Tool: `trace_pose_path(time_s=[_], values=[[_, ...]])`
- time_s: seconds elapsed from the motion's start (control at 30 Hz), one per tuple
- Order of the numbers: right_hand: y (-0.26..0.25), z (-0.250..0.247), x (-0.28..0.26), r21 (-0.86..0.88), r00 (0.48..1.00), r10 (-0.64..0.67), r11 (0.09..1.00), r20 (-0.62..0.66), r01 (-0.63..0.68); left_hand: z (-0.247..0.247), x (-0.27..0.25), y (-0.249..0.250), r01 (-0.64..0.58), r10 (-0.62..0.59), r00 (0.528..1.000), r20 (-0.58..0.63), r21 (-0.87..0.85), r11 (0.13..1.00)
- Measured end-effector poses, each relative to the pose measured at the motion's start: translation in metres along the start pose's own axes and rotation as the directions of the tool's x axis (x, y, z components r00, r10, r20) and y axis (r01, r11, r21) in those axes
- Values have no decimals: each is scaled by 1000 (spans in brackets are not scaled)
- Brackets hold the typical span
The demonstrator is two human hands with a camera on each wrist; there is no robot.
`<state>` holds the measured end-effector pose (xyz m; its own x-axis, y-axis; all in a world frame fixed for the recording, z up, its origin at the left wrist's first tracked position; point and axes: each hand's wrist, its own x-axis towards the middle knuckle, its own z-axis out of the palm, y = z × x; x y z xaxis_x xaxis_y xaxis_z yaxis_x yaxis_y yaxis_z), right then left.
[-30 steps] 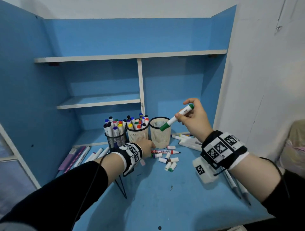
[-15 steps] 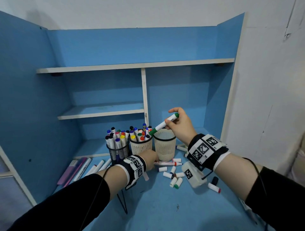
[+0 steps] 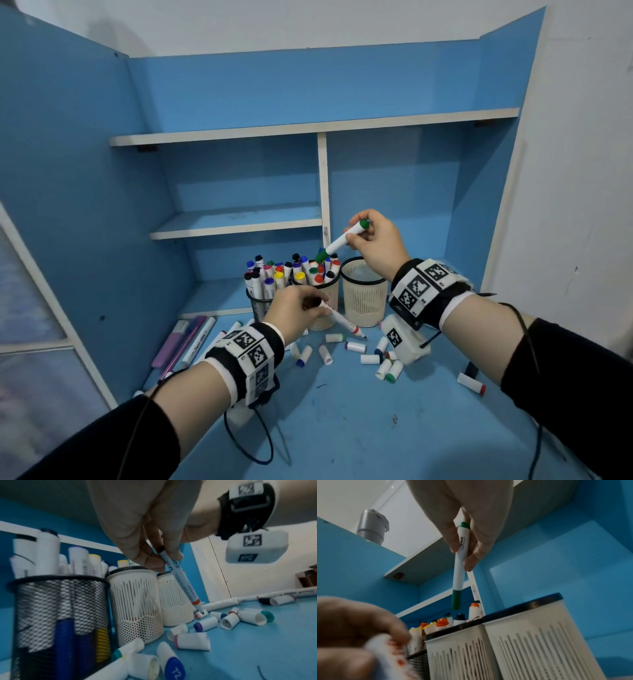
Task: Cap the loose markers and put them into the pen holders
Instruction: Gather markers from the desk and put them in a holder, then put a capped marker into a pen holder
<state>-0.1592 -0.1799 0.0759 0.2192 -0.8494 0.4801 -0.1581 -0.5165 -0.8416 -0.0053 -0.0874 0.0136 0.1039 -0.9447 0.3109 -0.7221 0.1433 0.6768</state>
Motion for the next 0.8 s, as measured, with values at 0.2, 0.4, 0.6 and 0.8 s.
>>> trace_pose_path(time_s=[0.2, 0.4, 0.6, 0.8], values=[[5, 16, 5, -234, 996, -76, 968, 55, 87, -35, -28, 1, 0, -22, 987, -158, -139, 990], [7, 30, 15, -132, 999, -42, 991, -34, 37, -58, -40, -7, -7, -52, 970, -237, -240, 971], [10, 49, 18, -232, 991, -3, 972, 136, 35, -70, -51, -7, -4, -79, 964, -254, -311, 950], [22, 55, 15, -663, 908, 110, 720, 403, 207, -71, -59, -3, -17, -84, 960, -269, -354, 935]])
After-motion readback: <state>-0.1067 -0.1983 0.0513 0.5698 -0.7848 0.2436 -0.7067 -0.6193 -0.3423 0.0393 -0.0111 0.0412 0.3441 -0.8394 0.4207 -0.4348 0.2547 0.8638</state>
